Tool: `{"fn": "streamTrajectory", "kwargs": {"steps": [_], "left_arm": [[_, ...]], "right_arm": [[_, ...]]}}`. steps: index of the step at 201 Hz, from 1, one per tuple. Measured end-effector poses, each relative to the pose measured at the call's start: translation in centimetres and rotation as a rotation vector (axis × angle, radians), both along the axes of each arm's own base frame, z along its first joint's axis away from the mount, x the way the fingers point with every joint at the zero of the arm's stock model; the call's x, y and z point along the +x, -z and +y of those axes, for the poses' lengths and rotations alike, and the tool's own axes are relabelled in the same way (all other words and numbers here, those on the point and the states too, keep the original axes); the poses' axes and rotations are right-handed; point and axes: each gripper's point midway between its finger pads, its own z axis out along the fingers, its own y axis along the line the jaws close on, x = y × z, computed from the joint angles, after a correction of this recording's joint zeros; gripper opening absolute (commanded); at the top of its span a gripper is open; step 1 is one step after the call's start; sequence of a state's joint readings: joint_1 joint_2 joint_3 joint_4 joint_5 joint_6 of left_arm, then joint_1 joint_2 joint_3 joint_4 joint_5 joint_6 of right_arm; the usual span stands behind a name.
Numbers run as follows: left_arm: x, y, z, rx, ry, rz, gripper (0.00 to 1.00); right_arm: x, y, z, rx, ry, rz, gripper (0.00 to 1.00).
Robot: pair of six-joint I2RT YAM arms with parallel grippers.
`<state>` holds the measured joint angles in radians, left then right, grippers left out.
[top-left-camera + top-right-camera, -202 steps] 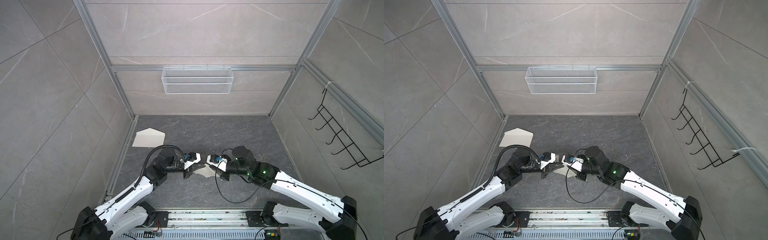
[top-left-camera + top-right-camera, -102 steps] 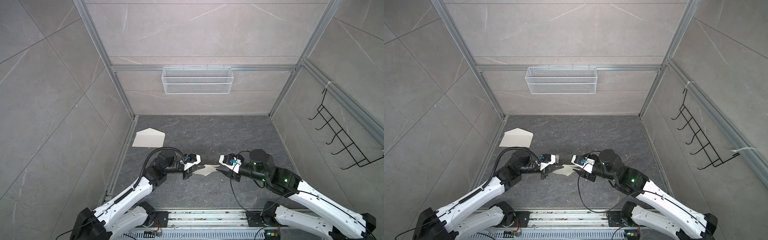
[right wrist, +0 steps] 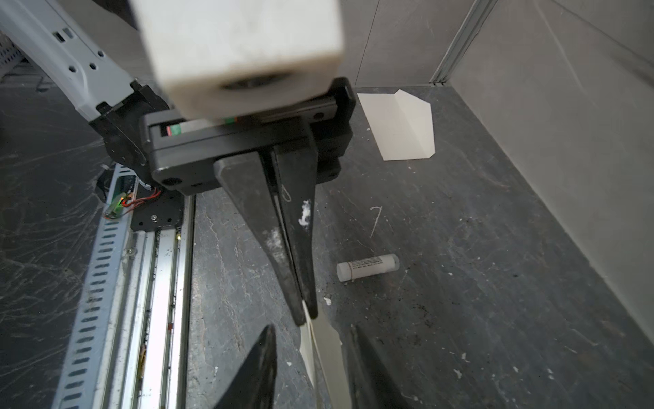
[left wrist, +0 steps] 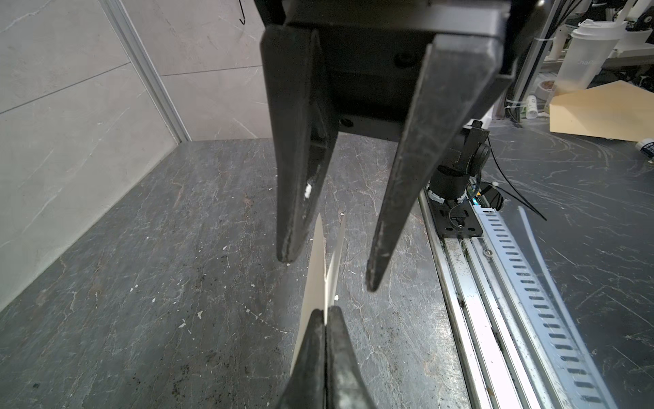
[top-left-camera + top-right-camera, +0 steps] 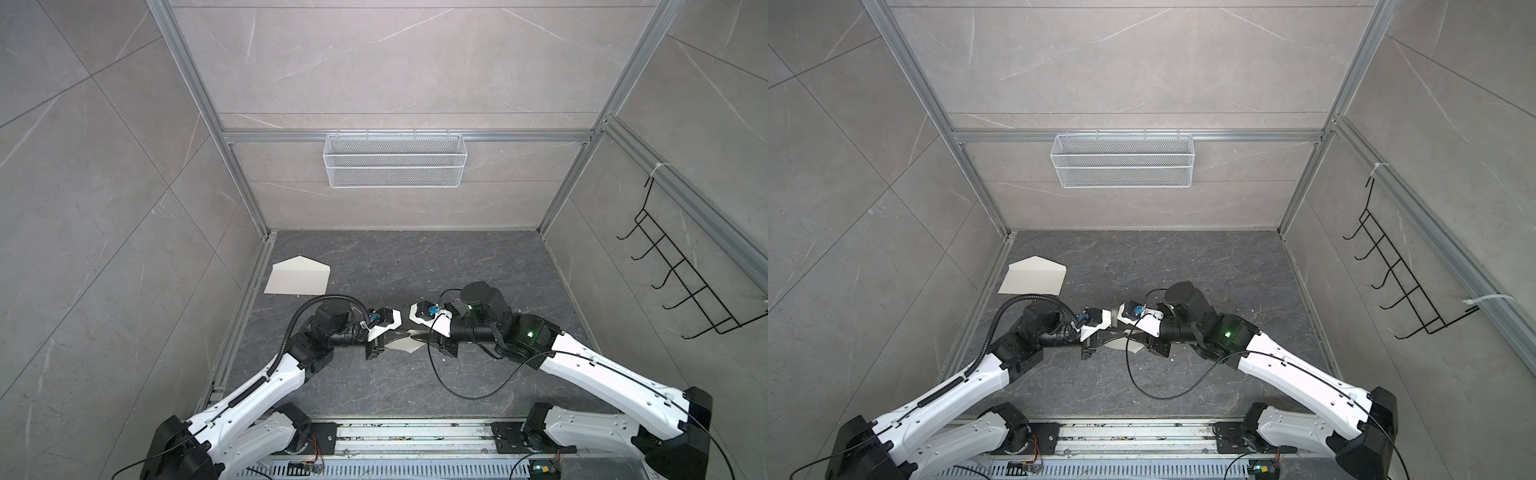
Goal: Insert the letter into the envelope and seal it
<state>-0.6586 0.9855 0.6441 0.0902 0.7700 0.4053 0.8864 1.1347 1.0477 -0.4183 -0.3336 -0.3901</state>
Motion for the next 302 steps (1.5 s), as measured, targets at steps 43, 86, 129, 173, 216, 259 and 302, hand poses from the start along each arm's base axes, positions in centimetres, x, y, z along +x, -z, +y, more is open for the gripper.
{"fn": "streamTrajectory", "kwargs": {"steps": [43, 86, 129, 173, 216, 259, 302], "left_arm": [[-0.1, -0.2, 0.1, -0.003, 0.002, -0.013, 0.00], [-0.1, -0.2, 0.1, -0.002, 0.003, -0.018, 0.00], [-0.1, -0.1, 0.1, -0.001, 0.003, -0.017, 0.00], [-0.1, -0.2, 0.0, -0.004, 0.003, -0.021, 0.00], [-0.2, -0.8, -0.2, -0.026, 0.020, -0.042, 0.03], [-0.3, -1.1, -0.5, -0.041, 0.033, -0.057, 0.04], [-0.4, -1.4, -0.7, -0.052, 0.043, -0.069, 0.06]], "right_arm": [[-0.1, 0.1, 0.2, 0.003, -0.007, 0.013, 0.12], [0.0, 0.2, 0.3, -0.002, -0.008, 0.015, 0.03], [0.1, 0.1, 0.3, -0.003, -0.004, 0.012, 0.00], [0.2, -0.1, 0.2, 0.000, 0.001, 0.005, 0.00], [-0.4, -0.8, -0.3, 0.030, -0.001, -0.021, 0.00], [-0.7, -1.2, -0.6, 0.050, 0.000, -0.039, 0.00], [-0.8, -1.5, -0.9, 0.069, 0.003, -0.057, 0.00]]}}
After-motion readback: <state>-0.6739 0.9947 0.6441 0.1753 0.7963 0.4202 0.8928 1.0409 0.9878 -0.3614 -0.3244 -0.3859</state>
